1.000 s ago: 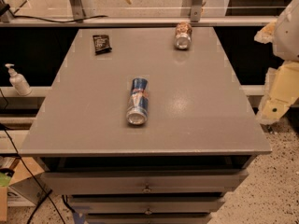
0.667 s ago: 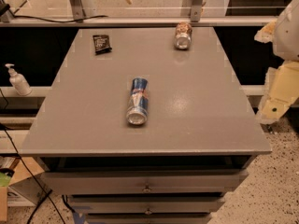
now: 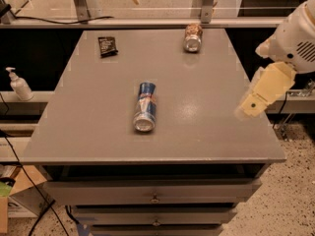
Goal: Place redbull can upright
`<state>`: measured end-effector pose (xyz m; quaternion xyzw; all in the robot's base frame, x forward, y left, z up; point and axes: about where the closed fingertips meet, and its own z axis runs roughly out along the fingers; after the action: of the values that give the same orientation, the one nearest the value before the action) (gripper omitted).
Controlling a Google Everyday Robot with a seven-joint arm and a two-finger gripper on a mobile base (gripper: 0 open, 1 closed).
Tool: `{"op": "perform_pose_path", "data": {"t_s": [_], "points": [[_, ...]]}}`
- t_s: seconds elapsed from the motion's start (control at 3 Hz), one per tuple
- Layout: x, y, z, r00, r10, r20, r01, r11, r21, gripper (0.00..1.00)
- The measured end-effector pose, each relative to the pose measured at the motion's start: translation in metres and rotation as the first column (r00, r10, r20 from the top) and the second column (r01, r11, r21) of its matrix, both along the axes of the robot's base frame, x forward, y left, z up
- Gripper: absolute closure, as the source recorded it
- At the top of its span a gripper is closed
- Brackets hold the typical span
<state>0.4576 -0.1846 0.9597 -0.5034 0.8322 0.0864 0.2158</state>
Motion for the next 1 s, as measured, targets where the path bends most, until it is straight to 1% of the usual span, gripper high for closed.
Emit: {"op": "perform_pose_path", "data": {"t_s": [0.33,0.67,1.0], "points": [[0.002,0.008,0.001,1.0,0.001,-0.006,-0.001,1.0,0.021,0.0],[0.009,0.011,-0.003,0.9995,-0.025,-0.017,0.025,0.999,0.031,0.0],[0.027,0.04,-0.01,0.9997,-0.011,-0.021,0.013,0.998,0.06,0.0]]}}
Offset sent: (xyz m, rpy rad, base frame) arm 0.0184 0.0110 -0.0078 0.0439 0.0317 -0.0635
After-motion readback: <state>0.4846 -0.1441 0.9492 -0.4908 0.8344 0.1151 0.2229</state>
